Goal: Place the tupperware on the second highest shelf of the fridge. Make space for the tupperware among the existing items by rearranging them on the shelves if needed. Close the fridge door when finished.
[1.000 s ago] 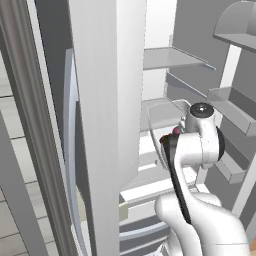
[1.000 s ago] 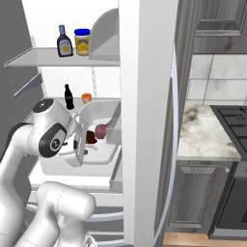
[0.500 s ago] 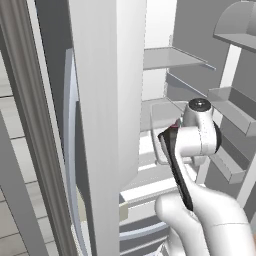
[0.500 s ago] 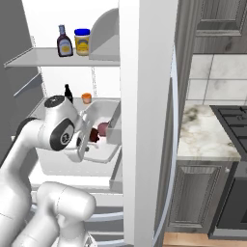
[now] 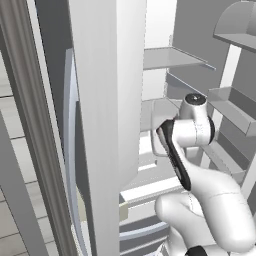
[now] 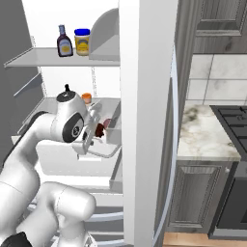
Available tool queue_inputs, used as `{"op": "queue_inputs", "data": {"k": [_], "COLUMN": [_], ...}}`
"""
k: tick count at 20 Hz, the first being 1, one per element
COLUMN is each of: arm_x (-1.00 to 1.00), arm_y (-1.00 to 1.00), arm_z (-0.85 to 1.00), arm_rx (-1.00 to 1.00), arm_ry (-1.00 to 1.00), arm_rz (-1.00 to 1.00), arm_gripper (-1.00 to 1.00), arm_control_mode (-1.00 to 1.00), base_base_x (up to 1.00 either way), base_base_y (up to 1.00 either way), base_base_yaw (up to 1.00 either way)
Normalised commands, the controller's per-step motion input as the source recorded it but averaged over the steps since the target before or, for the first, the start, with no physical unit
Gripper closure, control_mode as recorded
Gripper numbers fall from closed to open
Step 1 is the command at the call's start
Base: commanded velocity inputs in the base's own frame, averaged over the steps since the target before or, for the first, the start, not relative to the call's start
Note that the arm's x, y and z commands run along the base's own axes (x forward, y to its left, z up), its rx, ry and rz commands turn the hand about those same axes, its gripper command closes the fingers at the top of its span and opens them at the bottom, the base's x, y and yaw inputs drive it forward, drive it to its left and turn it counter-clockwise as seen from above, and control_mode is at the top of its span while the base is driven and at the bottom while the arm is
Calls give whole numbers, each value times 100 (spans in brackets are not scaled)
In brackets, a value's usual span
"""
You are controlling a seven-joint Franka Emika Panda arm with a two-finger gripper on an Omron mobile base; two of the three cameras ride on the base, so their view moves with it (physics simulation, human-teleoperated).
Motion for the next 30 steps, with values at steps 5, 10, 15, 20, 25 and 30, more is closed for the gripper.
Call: {"op": "queue_inputs", "data": {"k": [5, 10, 15, 20, 25, 30], "arm_x": [57, 56, 60, 62, 57, 41], "arm_y": [2, 1, 0, 0, -1, -1], "arm_z": [0, -7, -6, 0, 0, 0], "arm_rx": [0, 0, 0, 0, 0, 0], "arm_ry": [0, -3, -4, -1, 0, -4], "arm_rz": [-14, -3, -1, -1, -3, -16], "arm_gripper": [100, 100, 100, 100, 100, 100], "arm_control_mode": [-100, -100, -100, -100, -100, -100], "base_base_x": [0, 0, 0, 0, 0, 0], "base_base_y": [0, 0, 0, 0, 0, 0], "base_base_yaw": [0, 0, 0, 0, 0, 0]}}
